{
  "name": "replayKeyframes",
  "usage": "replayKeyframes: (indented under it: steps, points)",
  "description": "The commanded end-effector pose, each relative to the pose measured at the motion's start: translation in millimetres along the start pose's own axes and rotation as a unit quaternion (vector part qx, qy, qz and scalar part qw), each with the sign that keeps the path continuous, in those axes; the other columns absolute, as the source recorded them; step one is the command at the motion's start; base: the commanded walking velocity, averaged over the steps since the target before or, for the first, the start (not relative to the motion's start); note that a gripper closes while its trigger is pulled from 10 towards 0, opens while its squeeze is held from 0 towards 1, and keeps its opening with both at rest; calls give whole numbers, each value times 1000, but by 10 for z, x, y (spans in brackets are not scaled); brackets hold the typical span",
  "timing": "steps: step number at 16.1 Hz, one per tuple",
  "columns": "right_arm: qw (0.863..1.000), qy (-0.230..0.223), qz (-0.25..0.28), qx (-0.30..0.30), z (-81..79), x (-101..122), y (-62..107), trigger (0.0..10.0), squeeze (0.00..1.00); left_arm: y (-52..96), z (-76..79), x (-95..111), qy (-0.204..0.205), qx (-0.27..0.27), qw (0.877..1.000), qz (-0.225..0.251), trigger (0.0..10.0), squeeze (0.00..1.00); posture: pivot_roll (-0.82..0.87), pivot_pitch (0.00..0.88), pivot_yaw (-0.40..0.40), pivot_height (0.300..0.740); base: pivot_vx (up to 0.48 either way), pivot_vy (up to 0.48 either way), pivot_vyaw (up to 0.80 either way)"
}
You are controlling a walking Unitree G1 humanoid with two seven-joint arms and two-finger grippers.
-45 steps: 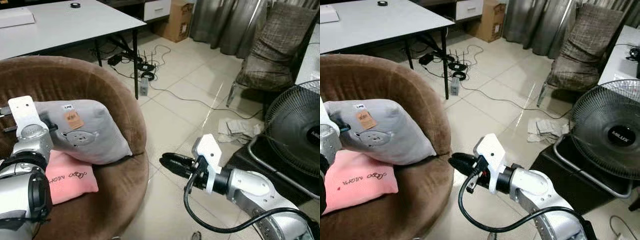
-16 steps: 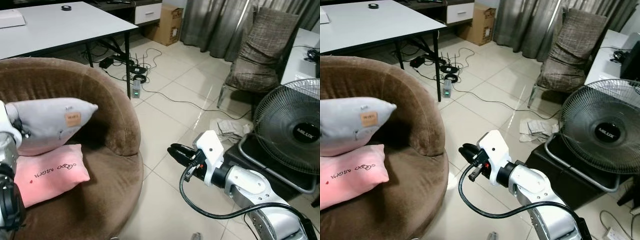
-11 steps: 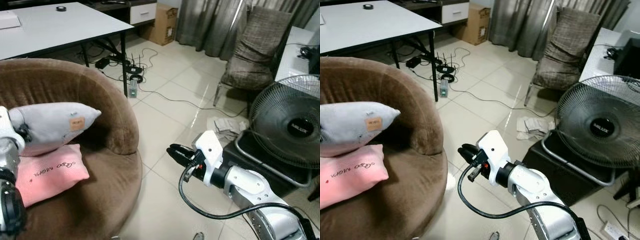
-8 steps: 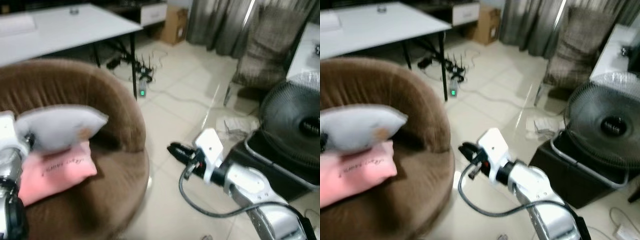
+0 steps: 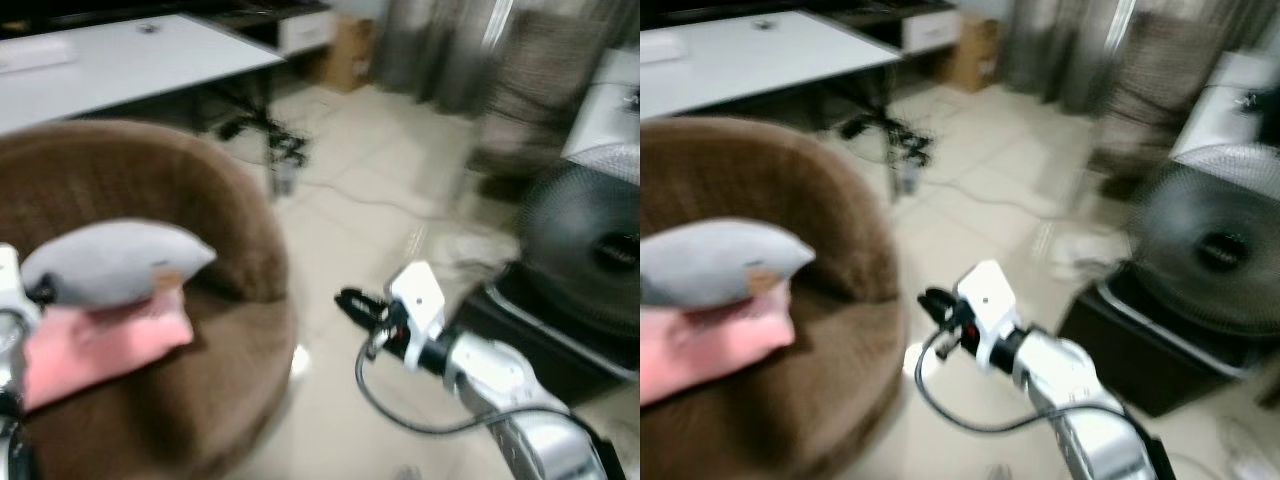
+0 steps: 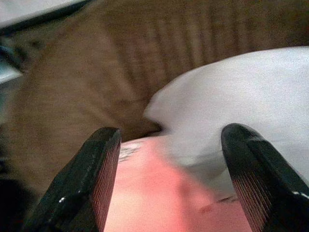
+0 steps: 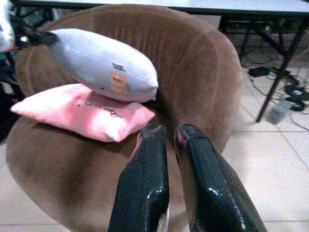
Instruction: Move the pillow to the sofa from floor
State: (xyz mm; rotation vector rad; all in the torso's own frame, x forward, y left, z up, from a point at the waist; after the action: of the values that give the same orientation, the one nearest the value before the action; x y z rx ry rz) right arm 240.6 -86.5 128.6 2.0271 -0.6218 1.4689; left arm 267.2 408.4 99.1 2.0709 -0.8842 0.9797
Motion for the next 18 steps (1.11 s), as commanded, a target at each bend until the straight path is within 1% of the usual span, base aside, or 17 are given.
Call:
replayKeyframes:
  steps: [1,3,4,5,6,7,8,9,10,11,12,13,15,16,18]
  points:
    - [1000,8,5,-14,44,19,7,10000,0,-5,-89,90,2,9,1000,13,10000,0,-93,0,-5,740,0,0,0]
    - [1000,7,9,-15,46,24,-15,10000,0,44,-327,132,-7,55,998,24,10000,0,-79,0,-3,740,0,0,0]
    - [1000,7,10,-15,47,24,-25,10000,0,61,-425,229,-5,78,996,43,10000,0,-75,0,-3,740,0,0,0]
    - [1000,7,14,-15,51,32,-36,10000,0,77,-474,441,9,87,992,88,10000,0,-71,0,-2,740,0,0,0]
    - [1000,8,18,-16,60,41,-49,10000,0,90,-448,621,20,77,989,126,10000,0,-63,0,0,740,0,0,0]
    - [1000,6,20,-19,72,48,-59,10000,0,103,-380,755,25,56,986,156,10000,0,-59,0,1,740,0,0,0]
    - [999,4,23,-29,105,57,-79,10000,0,153,-195,996,37,11,977,209,10000,0,-51,0,4,740,0,0,0]
    - [999,3,26,-36,127,62,-87,10000,0,207,-24,1129,47,-26,970,239,10000,0,-47,0,5,740,0,0,0]
    - [998,-1,31,-54,181,66,-109,10000,0,300,321,1265,55,-96,958,263,10000,0,-34,0,10,740,0,0,0]
    - [997,-5,36,-69,221,66,-116,10000,0,367,539,1284,56,-129,953,269,10000,0,-30,0,11,740,0,0,0]
    - [994,-10,44,-96,296,70,-128,10000,0,478,905,1259,67,-169,946,268,10000,0,-24,0,16,740,0,0,0]
    - [992,-12,47,-112,349,63,-130,10000,0,607,1211,1207,68,-205,940,265,10000,0,-22,0,23,740,0,0,0]
    - [991,-11,49,-122,388,55,-129,10000,0,737,1465,1142,70,-234,934,260,10000,0,-21,0,33,740,0,0,0]
    - [991,-13,50,-127,412,45,-129,10000,0,826,1594,1087,71,-254,930,254,10000,0,-19,0,38,740,0,0,0]
    - [988,-17,48,-143,460,-5,-112,10000,0,932,1739,971,49,-270,930,246,10000,0,-16,0,42,740,0,0,0]
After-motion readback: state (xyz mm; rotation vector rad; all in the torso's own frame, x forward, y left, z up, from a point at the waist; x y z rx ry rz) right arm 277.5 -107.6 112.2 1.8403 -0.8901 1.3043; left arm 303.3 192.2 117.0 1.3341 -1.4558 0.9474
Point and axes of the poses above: a point about 5 cm out from each wrist's last joint towards the gripper, its own y axis pointing back from the gripper into the wrist, its own x axis along the axis of the wrist's last joint, z = x × y, the point moved 1 cm from there along -y, pointing out of the wrist towards the gripper, and after that the axes turned 14 degrees about -y, right-handed, at the moved point
